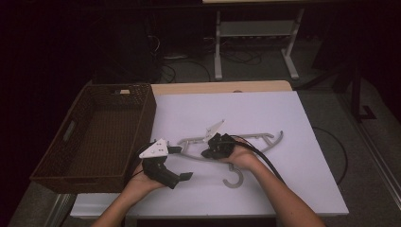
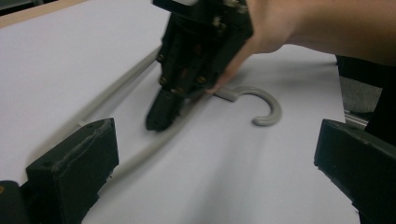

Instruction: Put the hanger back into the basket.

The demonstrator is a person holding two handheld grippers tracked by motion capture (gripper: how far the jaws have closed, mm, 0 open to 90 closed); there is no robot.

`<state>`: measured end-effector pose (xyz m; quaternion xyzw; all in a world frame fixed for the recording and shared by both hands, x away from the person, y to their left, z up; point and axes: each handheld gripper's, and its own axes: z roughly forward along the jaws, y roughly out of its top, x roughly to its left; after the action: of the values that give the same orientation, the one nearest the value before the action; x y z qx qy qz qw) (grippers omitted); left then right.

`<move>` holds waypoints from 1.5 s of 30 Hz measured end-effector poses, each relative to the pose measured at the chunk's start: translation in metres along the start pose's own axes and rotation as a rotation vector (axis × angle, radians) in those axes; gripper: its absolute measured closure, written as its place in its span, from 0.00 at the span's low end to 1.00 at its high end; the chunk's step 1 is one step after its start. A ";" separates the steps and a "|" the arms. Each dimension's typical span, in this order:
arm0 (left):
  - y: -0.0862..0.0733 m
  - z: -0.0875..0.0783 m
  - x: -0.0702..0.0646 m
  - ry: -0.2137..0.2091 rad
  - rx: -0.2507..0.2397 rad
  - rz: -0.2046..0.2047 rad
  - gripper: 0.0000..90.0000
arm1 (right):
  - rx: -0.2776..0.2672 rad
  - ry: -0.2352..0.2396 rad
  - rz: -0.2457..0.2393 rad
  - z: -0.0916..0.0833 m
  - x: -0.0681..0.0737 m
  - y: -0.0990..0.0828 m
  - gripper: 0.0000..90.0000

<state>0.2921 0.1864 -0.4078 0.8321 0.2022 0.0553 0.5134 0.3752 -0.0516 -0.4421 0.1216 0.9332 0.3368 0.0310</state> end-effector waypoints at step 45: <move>0.020 0.050 0.011 -0.070 0.172 0.133 0.16 | -0.387 -0.352 0.387 -0.146 0.051 -0.116 0.20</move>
<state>0.3225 0.1409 -0.4150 0.8862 0.1324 0.0426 0.4418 0.2820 -0.2156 -0.4023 0.3449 0.7916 0.4815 0.1500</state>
